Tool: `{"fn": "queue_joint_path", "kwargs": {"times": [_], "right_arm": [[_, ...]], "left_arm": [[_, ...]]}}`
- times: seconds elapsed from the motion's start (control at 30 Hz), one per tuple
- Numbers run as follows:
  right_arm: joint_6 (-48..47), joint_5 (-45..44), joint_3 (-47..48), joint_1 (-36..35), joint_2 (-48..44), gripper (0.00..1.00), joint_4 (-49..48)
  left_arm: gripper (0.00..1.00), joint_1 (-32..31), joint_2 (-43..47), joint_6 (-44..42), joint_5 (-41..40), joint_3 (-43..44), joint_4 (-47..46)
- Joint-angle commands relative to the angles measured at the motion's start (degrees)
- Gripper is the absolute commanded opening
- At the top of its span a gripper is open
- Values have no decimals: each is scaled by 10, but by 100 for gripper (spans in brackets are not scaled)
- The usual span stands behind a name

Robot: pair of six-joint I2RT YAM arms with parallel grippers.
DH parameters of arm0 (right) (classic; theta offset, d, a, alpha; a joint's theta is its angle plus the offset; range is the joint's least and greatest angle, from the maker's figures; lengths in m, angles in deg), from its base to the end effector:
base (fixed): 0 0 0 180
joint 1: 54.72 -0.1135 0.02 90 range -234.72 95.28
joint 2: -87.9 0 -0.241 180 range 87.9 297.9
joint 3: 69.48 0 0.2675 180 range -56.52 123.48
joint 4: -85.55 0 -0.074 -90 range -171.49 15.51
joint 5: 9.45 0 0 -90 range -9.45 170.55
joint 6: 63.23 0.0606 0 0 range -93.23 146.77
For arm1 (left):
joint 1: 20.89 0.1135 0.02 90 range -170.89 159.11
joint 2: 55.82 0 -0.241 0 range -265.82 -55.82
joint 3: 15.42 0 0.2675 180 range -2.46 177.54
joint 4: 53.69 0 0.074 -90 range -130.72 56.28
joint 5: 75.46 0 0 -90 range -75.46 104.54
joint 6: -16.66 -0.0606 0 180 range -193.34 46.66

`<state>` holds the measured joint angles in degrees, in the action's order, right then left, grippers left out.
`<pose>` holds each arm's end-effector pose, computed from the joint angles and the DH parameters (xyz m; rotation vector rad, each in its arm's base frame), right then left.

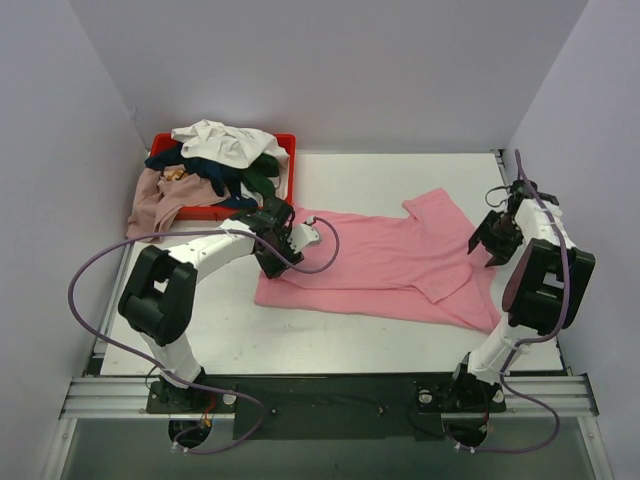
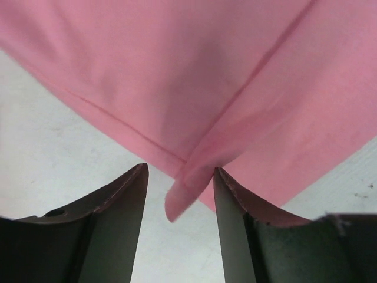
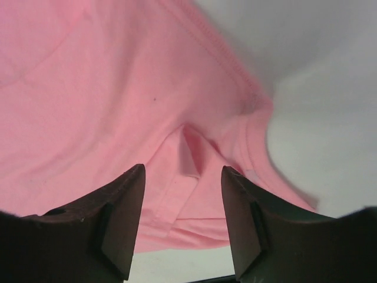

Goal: Fold and stack the t-shirts
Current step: Fold the flattened tshirt in 1/3 of the way

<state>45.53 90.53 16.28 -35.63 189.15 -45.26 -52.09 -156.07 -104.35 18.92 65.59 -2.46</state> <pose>0.3644 -0.1150 0.1576 0.8226 2.5620 0.2332 0.3059 -0.1906 0.1358 1.4617 2.3870 -0.1078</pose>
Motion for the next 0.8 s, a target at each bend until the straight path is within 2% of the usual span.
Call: {"fn": "queue_joint_path", "kwargs": {"times": [0.0,0.07,0.13,0.3,0.37,0.47,0.53,0.6,0.7,0.77], "right_arm": [[1,-114,70,-10,3,53,67],[18,-144,60,-3,-27,55,82],[43,-141,25,21,-73,56,84],[111,-68,-129,78,-224,56,54],[125,-57,-208,88,-263,59,48],[153,-60,-271,103,-301,59,30],[166,-59,-309,119,-318,59,14],[174,-58,-342,133,-318,59,-9],[174,-54,-367,145,-293,59,-29],[171,-65,-375,151,-269,59,-46]], "left_arm": [[61,29,7,36,-61,66,-53],[68,56,6,51,-63,95,-53],[70,73,12,54,-66,119,-48],[62,62,67,7,-25,83,-29],[47,49,89,-51,44,55,14],[46,28,140,-205,154,-18,59],[50,24,159,-288,197,-55,87],[61,23,161,-342,205,-85,82],[74,23,153,-362,179,-130,18],[77,23,147,-365,151,-154,-26]]}}
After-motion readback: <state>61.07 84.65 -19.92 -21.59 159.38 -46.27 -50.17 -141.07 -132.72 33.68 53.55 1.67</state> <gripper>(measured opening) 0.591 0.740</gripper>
